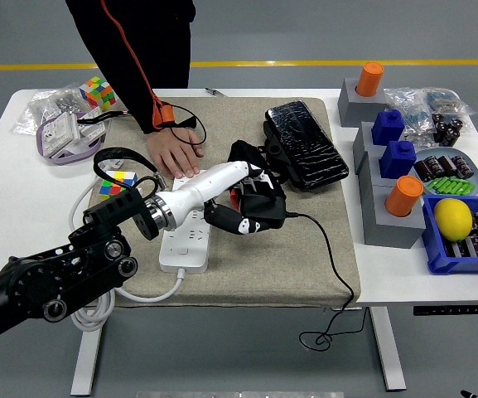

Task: Pull the plug out and thorw away

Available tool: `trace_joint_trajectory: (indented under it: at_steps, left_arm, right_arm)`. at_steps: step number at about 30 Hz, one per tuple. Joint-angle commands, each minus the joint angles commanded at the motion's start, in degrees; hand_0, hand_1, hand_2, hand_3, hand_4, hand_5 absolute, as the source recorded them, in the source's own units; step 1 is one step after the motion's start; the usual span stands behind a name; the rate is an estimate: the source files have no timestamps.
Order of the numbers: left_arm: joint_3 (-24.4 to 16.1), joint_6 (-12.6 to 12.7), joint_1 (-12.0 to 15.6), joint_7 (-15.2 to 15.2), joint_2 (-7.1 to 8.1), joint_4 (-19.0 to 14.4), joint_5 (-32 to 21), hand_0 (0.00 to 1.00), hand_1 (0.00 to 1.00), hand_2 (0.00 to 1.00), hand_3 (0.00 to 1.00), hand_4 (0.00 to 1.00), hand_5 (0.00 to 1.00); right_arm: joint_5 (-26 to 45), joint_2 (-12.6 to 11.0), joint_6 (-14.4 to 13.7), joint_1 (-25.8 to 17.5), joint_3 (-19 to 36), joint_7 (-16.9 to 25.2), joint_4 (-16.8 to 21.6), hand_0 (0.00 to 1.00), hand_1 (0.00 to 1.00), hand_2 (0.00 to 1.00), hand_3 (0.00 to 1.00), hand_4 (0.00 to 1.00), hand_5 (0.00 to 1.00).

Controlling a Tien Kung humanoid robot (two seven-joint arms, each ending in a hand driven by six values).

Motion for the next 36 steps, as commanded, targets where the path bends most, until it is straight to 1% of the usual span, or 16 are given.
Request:
trace_joint_trajectory:
  at_steps: [2,4,7,8,12,13,14,19,20,23,26,27,32,33,34,36]
  left_arm:
    - [2.14,0.96,-0.79,-0.79,-0.84,1.53,-1.10,0.328,0.345,0.416,0.532,0.646,0.002]
    - [4.07,1.59,-1.52,-1.11,-1.56,3.01,-1.68,0.328,0.345,0.416,0.532,0.646,0.002]
    - [6.11,1.34,-2.32,0.07,-2.44,5.15,-1.43,0.328,0.345,0.416,0.532,0.646,0.002]
    - [6.58,1.13,-2.48,0.61,-2.58,5.67,-1.40,0.382,0.392,0.447,0.534,0.672,0.002]
    - [8.53,0.99,-3.12,0.94,-3.02,8.26,-1.73,0.382,0.392,0.447,0.534,0.672,0.002]
    - [8.73,1.12,-3.14,0.75,-3.04,8.54,-1.84,0.382,0.392,0.447,0.534,0.672,0.002]
    - [8.77,1.17,-3.14,0.68,-3.03,8.58,-1.87,0.499,0.473,0.490,0.544,0.721,0.002]
    - [8.54,1.23,-3.07,0.78,-3.00,8.46,-1.39,0.499,0.473,0.490,0.544,0.721,0.002]
    - [8.50,1.19,-3.02,0.83,-2.99,8.46,-1.26,0.677,0.666,0.576,0.626,0.820,0.002]
    - [8.57,1.09,-2.94,0.51,-2.89,8.44,-0.50,0.677,0.666,0.576,0.626,0.820,0.002]
    - [8.81,0.24,-3.04,0.30,-2.91,8.90,-1.03,0.677,0.666,0.576,0.626,0.820,0.002]
    - [8.97,-0.17,-3.14,0.56,-2.90,9.16,-0.69,0.811,0.806,0.797,0.850,0.981,0.218]
    - [8.87,-0.28,-3.07,0.25,-2.63,9.26,0.30,0.811,0.806,0.797,0.850,0.981,0.218]
    - [8.65,-0.24,-3.01,0.10,-2.58,9.15,0.77,0.858,0.871,0.868,0.898,0.998,0.394]
    - [8.20,-0.38,-2.84,0.01,-2.54,8.96,1.41,0.858,0.871,0.868,0.898,0.998,0.394]
    - [6.68,-1.64,-2.27,0.58,-2.46,8.26,3.21,0.858,0.871,0.868,0.898,0.998,0.394]
  right_arm:
    - [0.08,-0.05,0.00,0.05,-0.22,-0.01,-0.02,0.634,0.626,0.618,0.569,0.987,0.442]
    - [0.15,-0.09,0.00,0.10,-0.43,-0.01,-0.03,0.634,0.626,0.618,0.569,0.987,0.442]
    - [0.31,-0.13,0.01,0.21,-0.70,0.01,-0.01,0.634,0.626,0.618,0.569,0.987,0.442]
    - [0.37,-0.14,0.00,0.23,-0.75,0.02,0.01,0.634,0.626,0.618,0.569,0.987,0.442]
    - [0.31,-0.21,0.02,0.21,-0.86,-0.01,-0.11,0.634,0.626,0.618,0.569,0.987,0.442]
    - [0.41,-0.23,0.05,0.20,-0.92,-0.02,-0.10,0.634,0.626,0.618,0.569,0.987,0.442]
    - [0.41,-0.23,0.06,0.20,-0.91,-0.02,-0.11,0.634,0.626,0.618,0.569,0.987,0.442]
    - [0.37,-0.24,0.04,0.27,-0.83,-0.01,-0.12,0.634,0.626,0.618,0.569,0.987,0.442]
    - [0.44,-0.25,0.02,0.28,-0.86,0.01,-0.08,0.634,0.626,0.618,0.569,0.987,0.442]
    - [0.43,-0.25,0.03,0.29,-0.91,0.00,-0.09,0.634,0.626,0.618,0.569,0.987,0.442]
    - [0.43,-0.21,0.00,0.29,-0.89,0.01,-0.10,0.634,0.626,0.618,0.569,0.987,0.442]
    - [0.50,-0.17,-0.01,0.29,-0.97,0.02,-0.09,0.634,0.626,0.618,0.569,0.987,0.442]
    - [0.57,-0.17,-0.03,0.31,-1.05,0.04,-0.06,0.634,0.626,0.618,0.569,0.987,0.442]
    - [0.55,-0.19,-0.03,0.32,-1.07,0.03,-0.07,0.633,0.626,0.618,0.569,0.987,0.442]
    - [0.55,-0.20,-0.03,0.33,-1.05,0.03,-0.05,0.633,0.626,0.618,0.569,0.987,0.442]
    - [0.53,-0.19,-0.04,0.30,-0.92,0.03,-0.04,0.633,0.626,0.618,0.569,0.987,0.442]
